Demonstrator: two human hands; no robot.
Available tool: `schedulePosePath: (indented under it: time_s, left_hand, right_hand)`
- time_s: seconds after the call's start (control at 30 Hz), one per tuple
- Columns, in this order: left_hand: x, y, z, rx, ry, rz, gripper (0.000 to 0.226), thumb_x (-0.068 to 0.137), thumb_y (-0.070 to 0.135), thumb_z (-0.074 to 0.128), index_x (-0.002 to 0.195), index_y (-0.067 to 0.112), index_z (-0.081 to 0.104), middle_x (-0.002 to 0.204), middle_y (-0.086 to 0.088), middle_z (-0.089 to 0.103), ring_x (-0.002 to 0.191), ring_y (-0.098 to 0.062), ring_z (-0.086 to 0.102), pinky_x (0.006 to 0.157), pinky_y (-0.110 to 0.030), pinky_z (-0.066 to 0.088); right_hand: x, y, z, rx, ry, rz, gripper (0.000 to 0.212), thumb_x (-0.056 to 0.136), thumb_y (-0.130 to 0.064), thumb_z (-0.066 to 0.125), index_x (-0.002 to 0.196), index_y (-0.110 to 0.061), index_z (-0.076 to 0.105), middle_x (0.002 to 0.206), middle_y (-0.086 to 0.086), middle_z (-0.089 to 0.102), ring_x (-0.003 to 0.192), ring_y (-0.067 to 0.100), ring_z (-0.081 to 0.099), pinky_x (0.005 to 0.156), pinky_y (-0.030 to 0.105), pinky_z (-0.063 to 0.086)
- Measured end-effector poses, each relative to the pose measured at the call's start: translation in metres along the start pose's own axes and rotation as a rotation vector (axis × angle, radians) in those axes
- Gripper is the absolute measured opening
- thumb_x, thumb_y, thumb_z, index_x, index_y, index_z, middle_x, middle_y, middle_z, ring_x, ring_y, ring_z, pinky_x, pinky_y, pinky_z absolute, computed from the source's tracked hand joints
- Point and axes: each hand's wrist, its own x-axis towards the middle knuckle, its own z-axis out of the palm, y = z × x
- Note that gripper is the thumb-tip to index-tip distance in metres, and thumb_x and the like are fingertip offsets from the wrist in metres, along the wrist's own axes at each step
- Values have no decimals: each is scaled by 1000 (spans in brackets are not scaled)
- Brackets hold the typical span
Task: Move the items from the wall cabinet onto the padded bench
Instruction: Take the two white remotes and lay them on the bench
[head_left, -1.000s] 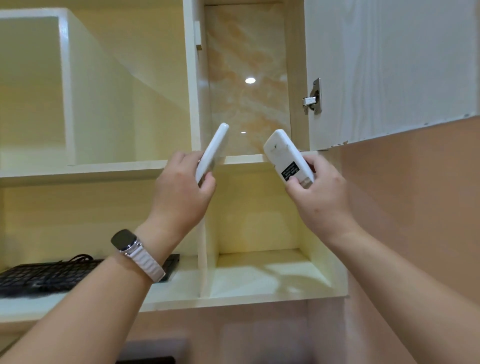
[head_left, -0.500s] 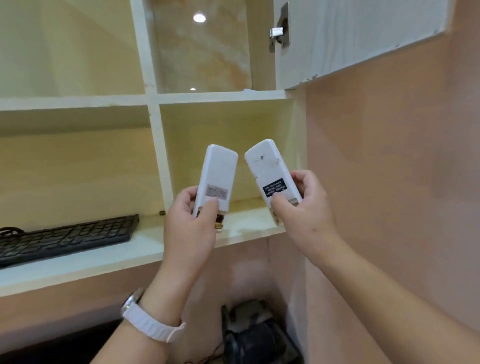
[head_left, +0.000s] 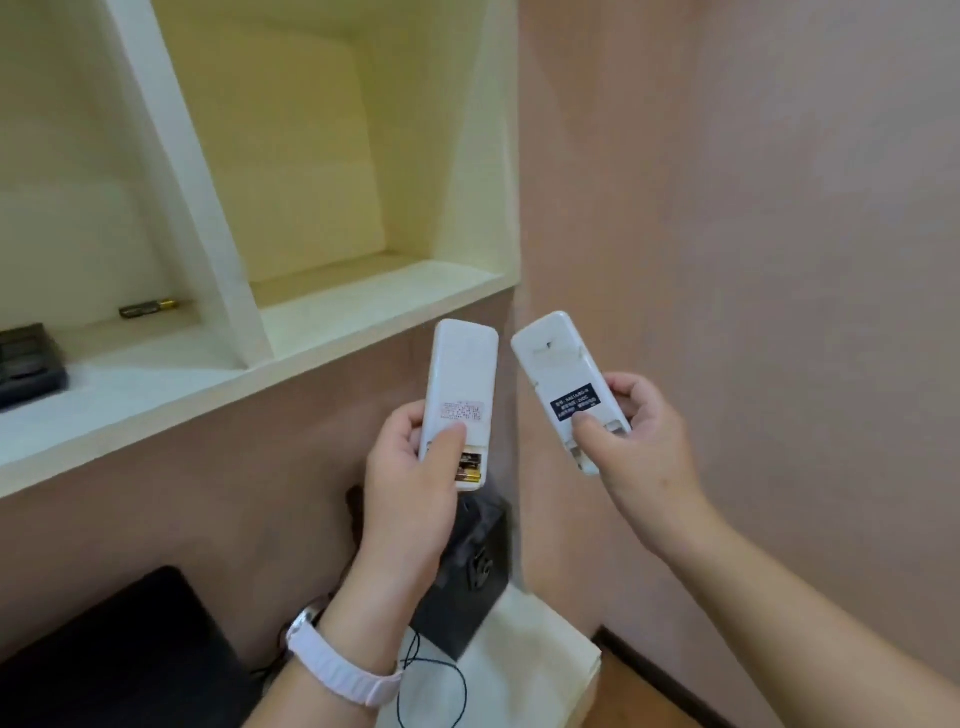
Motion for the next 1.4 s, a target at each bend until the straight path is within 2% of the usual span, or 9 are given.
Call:
schedulePosePath:
  time_s: [0.1, 0.27, 0.43, 0.63, 0.77, 0.97, 1.13, 1.3, 1.4]
  left_hand:
    - [-14, -31, 3, -55, -162, -124, 16, 92, 8, 57, 106, 14, 62, 94, -8, 75, 84, -25, 72, 67, -36, 54]
    - [-52, -77, 23, -110, -369, -330, 17, 94, 7, 55, 108, 14, 61, 98, -8, 75, 88, -23, 72, 70, -37, 54]
    - [-101, -94, 58, -118, -558, -445, 15, 94, 5, 54, 102, 15, 61, 94, -8, 75, 81, -19, 72, 60, -26, 55]
    - [-162, -85, 90, -120, -740, -472, 18, 93, 5, 55, 105, 17, 60, 96, -5, 75, 85, -22, 72, 72, -39, 57]
    - [-211, -72, 102, -101, -862, -446, 21, 94, 9, 55, 114, 16, 57, 102, -3, 72, 90, -20, 71, 64, -29, 56]
    - [-323, -46, 114, -73, -1024, -387, 18, 94, 11, 55, 111, 16, 58, 105, -5, 72, 92, -22, 71, 66, -32, 53]
    - [-443, -13, 103, -65, -1196, -383, 18, 94, 9, 55, 110, 15, 59, 104, -6, 72, 93, -24, 71, 79, -43, 57]
    - [-569, 19, 94, -73, -1426, -374, 15, 93, 6, 54, 105, 13, 60, 96, -10, 73, 83, -23, 70, 69, -36, 57]
    - [-638, 37, 87, -75, -1590, -360, 13, 94, 8, 53, 104, 14, 59, 91, -12, 74, 78, -23, 70, 65, -36, 55]
  right_hand:
    - [-33, 19, -12, 1, 117, 121, 26, 72, -16, 65, 97, -25, 61, 85, -3, 72, 69, 18, 67, 61, 37, 55]
    - [-89, 41, -45, -35, 357, 264, 24, 74, -8, 63, 96, -17, 62, 78, 2, 70, 57, 11, 61, 48, 25, 49]
    - [-142, 44, -91, -122, 551, 326, 24, 82, 3, 58, 100, -12, 61, 81, 5, 68, 56, 9, 58, 47, 21, 47]
    - [-216, 37, -143, -197, 752, 340, 24, 83, 0, 61, 99, -17, 61, 87, 6, 71, 67, 14, 64, 55, 24, 51]
    - [-276, 26, -170, -177, 853, 349, 25, 84, -1, 61, 95, -23, 60, 88, 7, 72, 71, 18, 68, 64, 40, 56]
    - [-403, -2, -210, -154, 1025, 354, 23, 82, -4, 64, 93, -24, 62, 87, 5, 72, 75, 20, 67, 65, 37, 52]
    - [-530, -33, -241, -168, 1188, 388, 23, 82, -6, 65, 95, -24, 63, 87, 3, 72, 82, 27, 68, 67, 42, 55]
    - [-657, -72, -263, -211, 1390, 381, 20, 83, -7, 65, 94, -24, 62, 87, 3, 69, 73, 19, 64, 54, 23, 50]
    - [-725, -90, -269, -231, 1521, 398, 20, 83, -9, 66, 94, -25, 62, 91, 2, 70, 81, 21, 68, 64, 35, 58]
